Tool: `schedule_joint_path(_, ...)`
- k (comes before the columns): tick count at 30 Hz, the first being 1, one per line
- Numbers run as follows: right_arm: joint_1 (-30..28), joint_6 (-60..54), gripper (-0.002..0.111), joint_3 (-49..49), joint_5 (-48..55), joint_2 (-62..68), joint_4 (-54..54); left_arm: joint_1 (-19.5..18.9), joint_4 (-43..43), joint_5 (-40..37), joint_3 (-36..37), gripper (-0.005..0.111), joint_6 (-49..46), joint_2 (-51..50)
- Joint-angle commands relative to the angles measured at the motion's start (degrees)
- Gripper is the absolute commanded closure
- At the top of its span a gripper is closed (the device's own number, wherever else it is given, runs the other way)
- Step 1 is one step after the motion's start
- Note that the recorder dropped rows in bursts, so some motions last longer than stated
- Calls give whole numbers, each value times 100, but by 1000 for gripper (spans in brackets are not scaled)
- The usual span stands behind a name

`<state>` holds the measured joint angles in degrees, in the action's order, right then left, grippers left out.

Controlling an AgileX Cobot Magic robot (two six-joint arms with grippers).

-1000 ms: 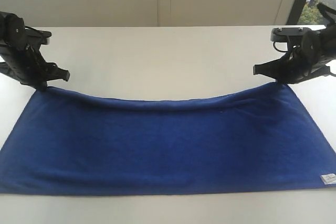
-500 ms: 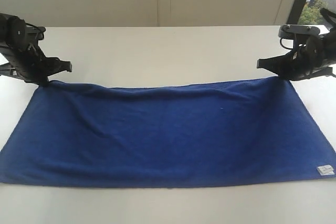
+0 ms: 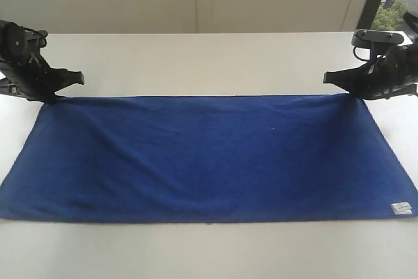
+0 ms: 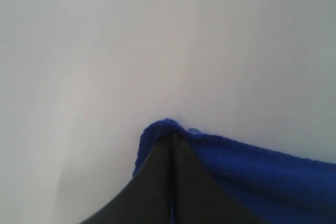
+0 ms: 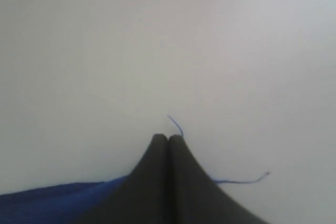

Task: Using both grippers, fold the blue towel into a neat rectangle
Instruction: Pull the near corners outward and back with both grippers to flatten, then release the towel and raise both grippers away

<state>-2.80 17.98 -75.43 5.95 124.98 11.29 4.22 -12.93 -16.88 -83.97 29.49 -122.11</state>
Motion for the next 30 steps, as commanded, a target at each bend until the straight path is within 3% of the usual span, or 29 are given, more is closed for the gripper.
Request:
schedule_joint_path(1, -65, 36, 108, 57, 304, 136, 26, -53, 3, -541, 58, 107, 31, -145)
schedule_joint_path(5, -65, 36, 108, 57, 308, 125, 26, -53, 3, -527, 58, 100, 23, -145)
schedule_joint_path(11, -65, 27, 108, 57, 337, -46, 26, -53, 3, -478, 58, 59, -137, -95)
schedule_joint_path(13, -65, 14, 108, 57, 385, -172, 26, -53, 27, -503, 58, 50, -137, -25)
schedule_joint_path(19, -53, 14, 108, 57, 555, -588, 26, -53, 27, -362, 58, 49, -137, 374)
schedule_joint_path(30, 61, -127, 108, 69, 936, -644, 26, -53, 14, 89, 58, 49, -120, 216)
